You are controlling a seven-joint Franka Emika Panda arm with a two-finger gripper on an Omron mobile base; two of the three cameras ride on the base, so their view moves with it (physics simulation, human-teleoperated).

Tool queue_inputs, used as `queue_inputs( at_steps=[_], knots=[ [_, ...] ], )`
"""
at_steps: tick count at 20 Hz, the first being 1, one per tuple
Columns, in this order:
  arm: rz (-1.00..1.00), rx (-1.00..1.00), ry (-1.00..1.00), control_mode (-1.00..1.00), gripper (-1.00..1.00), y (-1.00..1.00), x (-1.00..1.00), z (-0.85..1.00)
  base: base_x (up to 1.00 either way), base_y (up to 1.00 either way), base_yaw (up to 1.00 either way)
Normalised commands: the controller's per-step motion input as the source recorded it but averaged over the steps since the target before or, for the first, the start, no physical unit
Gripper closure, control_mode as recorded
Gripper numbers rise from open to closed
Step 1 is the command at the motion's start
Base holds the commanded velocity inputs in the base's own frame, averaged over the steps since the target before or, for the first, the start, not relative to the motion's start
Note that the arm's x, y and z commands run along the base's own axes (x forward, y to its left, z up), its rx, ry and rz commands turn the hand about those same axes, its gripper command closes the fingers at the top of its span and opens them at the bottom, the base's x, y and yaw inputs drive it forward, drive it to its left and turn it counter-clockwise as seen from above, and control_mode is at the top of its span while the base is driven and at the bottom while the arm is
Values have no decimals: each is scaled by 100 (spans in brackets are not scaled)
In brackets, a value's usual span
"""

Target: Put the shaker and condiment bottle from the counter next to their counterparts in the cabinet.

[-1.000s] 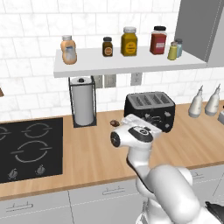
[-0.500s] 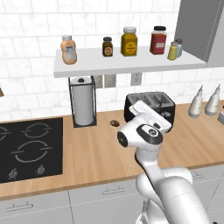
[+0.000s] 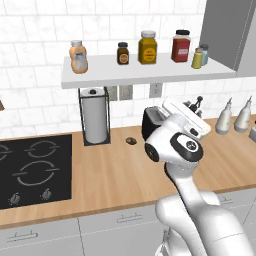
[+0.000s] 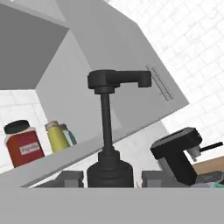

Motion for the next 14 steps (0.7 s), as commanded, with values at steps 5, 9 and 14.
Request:
queue_inputs(
  at_steps=[5, 9, 14],
  knots=[
    [-5, 0, 11, -100, 100, 8, -28, 100, 0, 0, 0],
    [-2, 0, 13, -100, 100, 3, -50, 100, 0, 0, 0],
    [6, -11, 10, -100, 100, 51, -36, 66, 0, 0, 0]
  ],
)
